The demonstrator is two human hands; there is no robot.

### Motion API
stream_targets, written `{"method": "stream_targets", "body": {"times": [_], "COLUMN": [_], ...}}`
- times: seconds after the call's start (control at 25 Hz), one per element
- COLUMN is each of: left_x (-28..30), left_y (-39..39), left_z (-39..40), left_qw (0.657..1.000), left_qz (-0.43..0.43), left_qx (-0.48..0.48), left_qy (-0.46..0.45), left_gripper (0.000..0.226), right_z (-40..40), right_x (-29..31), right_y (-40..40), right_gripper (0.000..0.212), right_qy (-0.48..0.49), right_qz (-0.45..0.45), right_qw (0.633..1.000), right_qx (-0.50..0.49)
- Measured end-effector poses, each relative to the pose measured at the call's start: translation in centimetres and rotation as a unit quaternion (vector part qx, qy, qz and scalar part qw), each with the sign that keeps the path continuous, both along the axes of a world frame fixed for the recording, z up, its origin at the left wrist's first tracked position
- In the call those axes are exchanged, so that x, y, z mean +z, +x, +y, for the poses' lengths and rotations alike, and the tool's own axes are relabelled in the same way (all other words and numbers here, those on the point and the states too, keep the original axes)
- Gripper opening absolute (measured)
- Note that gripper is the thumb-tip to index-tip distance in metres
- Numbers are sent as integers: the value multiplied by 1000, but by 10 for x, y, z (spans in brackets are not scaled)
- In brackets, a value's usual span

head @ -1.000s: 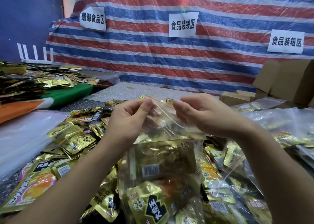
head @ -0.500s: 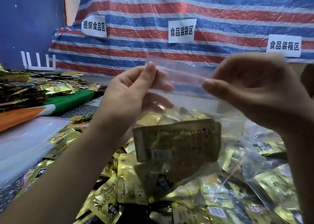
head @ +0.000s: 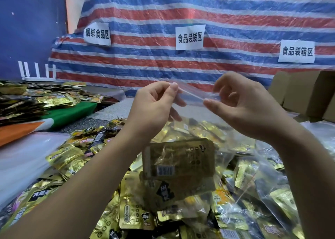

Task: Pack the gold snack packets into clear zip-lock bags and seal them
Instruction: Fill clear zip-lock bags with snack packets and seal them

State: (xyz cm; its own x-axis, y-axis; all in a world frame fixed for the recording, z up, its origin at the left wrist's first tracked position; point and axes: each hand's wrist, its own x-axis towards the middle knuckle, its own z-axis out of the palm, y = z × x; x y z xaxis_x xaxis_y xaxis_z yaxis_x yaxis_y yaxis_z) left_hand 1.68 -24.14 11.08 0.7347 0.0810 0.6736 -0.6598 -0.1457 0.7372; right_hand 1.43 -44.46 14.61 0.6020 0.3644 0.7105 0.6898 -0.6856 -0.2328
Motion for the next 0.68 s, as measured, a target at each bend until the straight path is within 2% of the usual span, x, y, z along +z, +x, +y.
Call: {"method": "stream_targets", "body": {"times": [0.12, 0.16, 0.36, 0.52, 0.68], "left_x": [7, 9, 13, 13, 17], "left_y": [0, 0, 4, 10, 13], "left_z": [-12, -16, -29, -25, -14], "left_qw": [999, 998, 993, 992, 997], "left_qz": [-21, -29, -60, -53, -44], "left_qx": [-30, -39, -49, -26, -26], "left_qy": [37, 45, 88, 114, 58], "left_gripper": [21, 20, 22, 17, 13], "right_z": [3, 5, 13, 14, 16], "right_x": [4, 5, 4, 1, -1], "right_y": [-4, -5, -3, -1, 2], "right_gripper": [49, 49, 22, 19, 20], "right_qy": [-3, -1, 40, 45, 62], "right_qz": [8, 19, 26, 44, 54], "right_qw": [1000, 1000, 999, 998, 996], "right_qx": [-30, -19, -20, -29, -21]}}
